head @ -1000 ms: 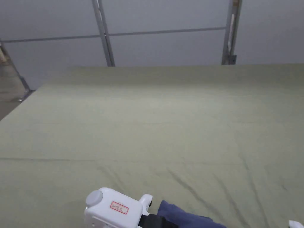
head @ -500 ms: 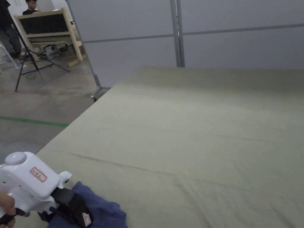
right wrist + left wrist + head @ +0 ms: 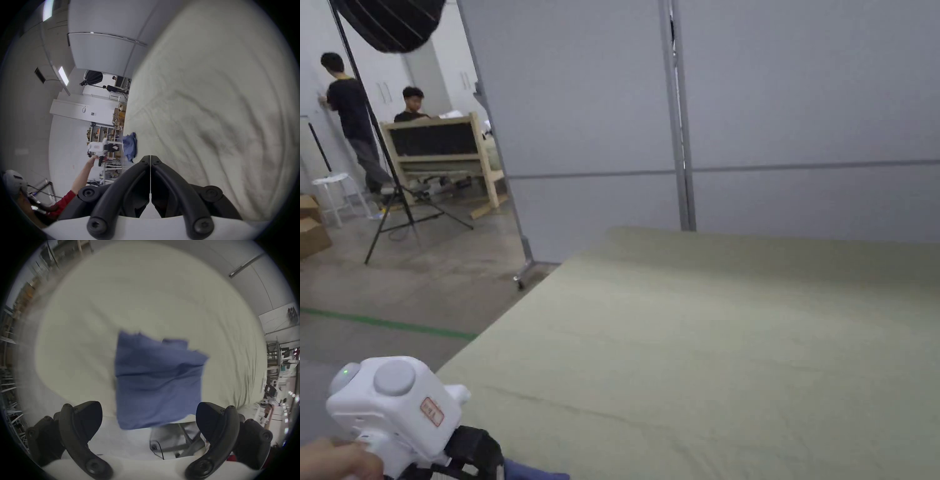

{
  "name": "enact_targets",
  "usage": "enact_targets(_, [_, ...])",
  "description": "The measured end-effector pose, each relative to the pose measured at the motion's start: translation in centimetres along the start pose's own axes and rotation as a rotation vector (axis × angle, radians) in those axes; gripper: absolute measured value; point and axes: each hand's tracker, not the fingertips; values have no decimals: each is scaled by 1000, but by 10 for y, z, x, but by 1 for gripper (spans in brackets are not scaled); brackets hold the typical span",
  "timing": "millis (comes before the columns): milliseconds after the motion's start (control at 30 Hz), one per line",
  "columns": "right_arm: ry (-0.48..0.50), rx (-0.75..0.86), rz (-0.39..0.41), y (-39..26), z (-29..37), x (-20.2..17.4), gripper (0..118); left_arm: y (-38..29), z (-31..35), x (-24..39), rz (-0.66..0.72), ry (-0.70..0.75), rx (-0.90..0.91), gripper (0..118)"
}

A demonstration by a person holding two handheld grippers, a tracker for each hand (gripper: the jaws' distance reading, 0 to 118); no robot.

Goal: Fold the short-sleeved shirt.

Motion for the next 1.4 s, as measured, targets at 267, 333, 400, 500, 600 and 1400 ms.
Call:
enact_targets(267, [-291,563,646,3,95,-190,2,-73,232,167,-69,90,986,118])
enact_targets(333, [-296,705,689,-3,117,-230,2,-104,258,212,-102,150,1171,118])
enact_targets(400, [-333,767,737,-2,136,-268,2,-125,276,243,-95,188,1300,102])
enact_targets(500, [-386,871,785,-2,161,-310,2,-145,298,272,-42,44,1382,0])
enact_targets(600, [-507,955,872,-10,176,-340,2,-150,302,286,-31,73,1367,0])
enact_targets(1400, [-521,998,915,-70,232,-356,2,-225,348,293,-57,70,1480,0])
